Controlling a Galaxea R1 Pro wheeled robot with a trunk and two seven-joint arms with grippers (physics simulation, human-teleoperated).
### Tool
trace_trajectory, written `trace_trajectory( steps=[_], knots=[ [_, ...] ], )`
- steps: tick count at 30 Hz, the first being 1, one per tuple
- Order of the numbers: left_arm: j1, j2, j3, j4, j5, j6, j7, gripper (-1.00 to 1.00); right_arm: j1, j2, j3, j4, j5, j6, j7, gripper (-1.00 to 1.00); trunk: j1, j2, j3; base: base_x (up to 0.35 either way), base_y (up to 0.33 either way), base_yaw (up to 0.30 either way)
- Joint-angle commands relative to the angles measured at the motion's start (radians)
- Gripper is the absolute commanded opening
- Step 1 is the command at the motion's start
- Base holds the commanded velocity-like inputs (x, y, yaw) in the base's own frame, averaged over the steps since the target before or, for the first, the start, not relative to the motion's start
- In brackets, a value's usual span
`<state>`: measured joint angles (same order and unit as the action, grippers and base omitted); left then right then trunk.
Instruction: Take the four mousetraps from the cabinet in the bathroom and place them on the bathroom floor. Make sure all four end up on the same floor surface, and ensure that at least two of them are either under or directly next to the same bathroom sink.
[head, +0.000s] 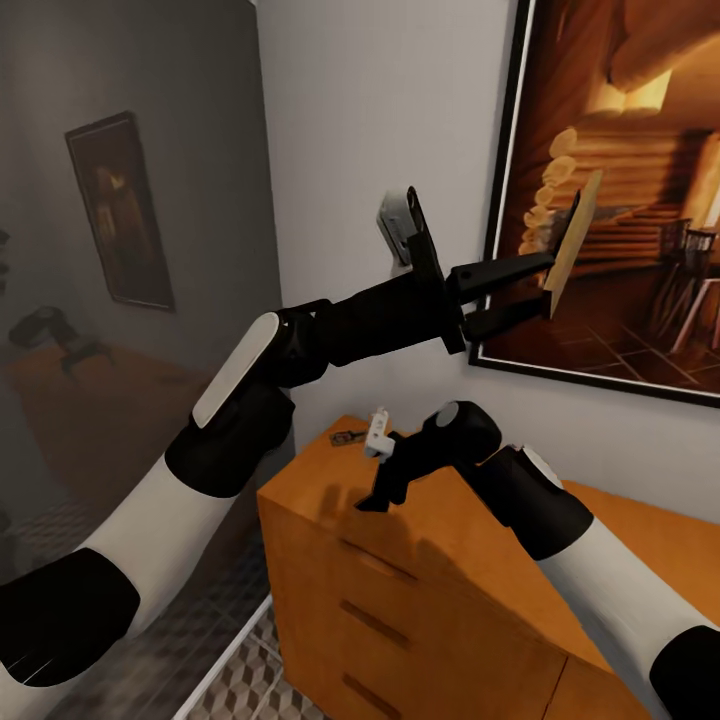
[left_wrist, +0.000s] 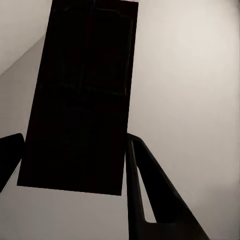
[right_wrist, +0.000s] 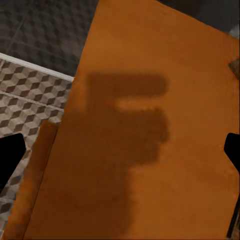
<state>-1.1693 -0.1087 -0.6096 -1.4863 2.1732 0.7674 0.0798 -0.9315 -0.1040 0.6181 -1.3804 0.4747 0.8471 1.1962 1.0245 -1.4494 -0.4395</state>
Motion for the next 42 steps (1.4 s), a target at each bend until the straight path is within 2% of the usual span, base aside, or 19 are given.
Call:
trace_trajectory(
  steps=[1, 2, 4, 9, 11, 13, 16, 18, 19, 20, 22, 23, 26, 27, 28, 30, 38, 40, 42],
  knots=[
    [-0.001, 0.000, 0.001, 0.000, 0.007, 0.002, 0.007, -1.00, -0.001, 0.000, -0.020, -0.002, 0.009, 0.006, 0.008, 1.00, 0.000, -0.001, -0.001, 0.295, 0.052, 0.000],
    [-0.001, 0.000, 0.000, 0.001, 0.007, 0.001, 0.007, -1.00, -0.001, 0.003, -0.044, -0.001, 0.009, 0.006, 0.008, 1.00, 0.000, -0.001, -0.001, 0.309, 0.030, 0.000],
    [-0.001, 0.000, 0.000, 0.001, 0.007, 0.002, 0.007, -1.00, -0.001, 0.007, -0.064, 0.003, 0.008, 0.006, 0.008, 1.00, 0.000, -0.001, -0.001, 0.317, 0.016, 0.000],
    [-0.001, -0.007, 0.006, -0.001, 0.007, 0.004, 0.006, -1.00, -0.001, 0.009, -0.076, 0.008, 0.009, 0.006, 0.003, 1.00, 0.000, -0.001, -0.001, 0.327, 0.005, 0.000],
    [-0.001, -0.011, 0.029, -0.002, 0.007, 0.004, 0.006, -1.00, -0.001, 0.009, -0.077, 0.009, 0.010, 0.007, -0.011, 1.00, 0.000, -0.001, -0.001, 0.242, 0.001, 0.000],
    [-0.001, -0.012, 0.090, -0.003, 0.007, 0.005, 0.006, -1.00, 0.001, 0.009, -0.078, 0.010, 0.012, 0.020, -0.047, 1.00, 0.000, -0.001, -0.001, 0.083, 0.000, 0.000],
    [-0.003, -0.014, 0.124, -0.004, 0.007, 0.006, 0.006, -1.00, 0.002, 0.010, -0.076, 0.009, 0.015, 0.063, -0.066, 1.00, 0.000, -0.001, -0.001, 0.027, 0.000, 0.000],
    [-0.012, -0.018, 0.132, -0.004, 0.007, 0.005, 0.005, -1.00, 0.002, 0.014, -0.076, 0.009, 0.016, 0.074, -0.071, 1.00, 0.000, -0.001, -0.001, 0.006, 0.000, 0.000],
    [-0.039, -0.026, 0.137, -0.005, 0.009, 0.004, 0.005, -1.00, 0.002, 0.028, -0.077, 0.009, 0.017, 0.079, -0.078, 1.00, 0.000, -0.001, -0.001, 0.002, 0.000, 0.000],
    [-0.094, -0.032, 0.139, -0.004, 0.013, -0.003, 0.005, -1.00, 0.002, 0.038, -0.077, 0.009, 0.017, 0.082, -0.106, 1.00, 0.000, -0.001, -0.001, 0.000, 0.000, 0.000],
    [-0.146, -0.036, 0.140, -0.004, 0.026, -0.011, 0.004, -1.00, 0.002, 0.043, -0.076, 0.009, 0.018, 0.083, -0.138, 1.00, 0.000, -0.001, -0.001, 0.000, 0.000, 0.000],
    [-0.186, -0.039, 0.140, -0.002, 0.048, -0.023, 0.004, -1.00, 0.002, 0.049, -0.076, 0.009, 0.018, 0.084, -0.167, 1.00, 0.000, -0.001, -0.001, 0.000, 0.000, 0.000],
    [-0.252, -0.042, 0.139, -0.001, 0.082, -0.046, 0.003, -1.00, 0.002, 0.068, -0.075, 0.009, 0.018, 0.085, -0.202, 1.00, 0.000, -0.001, -0.001, 0.000, 0.000, 0.000],
    [-0.290, -0.043, 0.140, 0.002, 0.092, -0.061, 0.003, -1.00, 0.002, 0.084, -0.074, 0.010, 0.020, 0.085, -0.215, 1.00, 0.000, -0.001, -0.001, 0.000, 0.000, 0.000],
    [-0.302, -0.042, 0.140, 0.003, 0.094, -0.065, 0.003, -1.00, 0.002, 0.089, -0.074, 0.010, 0.020, 0.085, -0.218, 1.00, 0.000, -0.001, -0.001, 0.000, 0.000, 0.000],
    [-0.352, -0.041, 0.140, 0.011, 0.101, -0.089, 0.005, -1.00, 0.002, 0.118, -0.072, 0.018, 0.022, 0.085, -0.225, 1.00, 0.000, -0.001, -0.001, 0.000, 0.000, 0.000],
    [-0.370, -0.032, 0.141, 0.013, 0.102, -0.126, 0.005, -1.00, 0.002, 0.137, -0.071, 0.043, 0.025, 0.083, -0.228, 1.00, 0.000, -0.001, -0.001, 0.000, 0.000, 0.000],
    [-0.371, -0.031, 0.140, 0.013, 0.102, -0.130, 0.004, -1.00, 0.001, 0.138, -0.071, 0.045, 0.048, 0.084, -0.227, 1.00, 0.000, -0.001, -0.001, 0.094, 0.000, 0.000],
    [-0.371, -0.031, 0.140, 0.013, 0.101, -0.132, 0.003, -1.00, 0.001, 0.143, -0.071, 0.066, 0.111, 0.090, -0.226, 1.00, 0.000, -0.001, -0.001, 0.254, 0.000, 0.000]
  ],
)
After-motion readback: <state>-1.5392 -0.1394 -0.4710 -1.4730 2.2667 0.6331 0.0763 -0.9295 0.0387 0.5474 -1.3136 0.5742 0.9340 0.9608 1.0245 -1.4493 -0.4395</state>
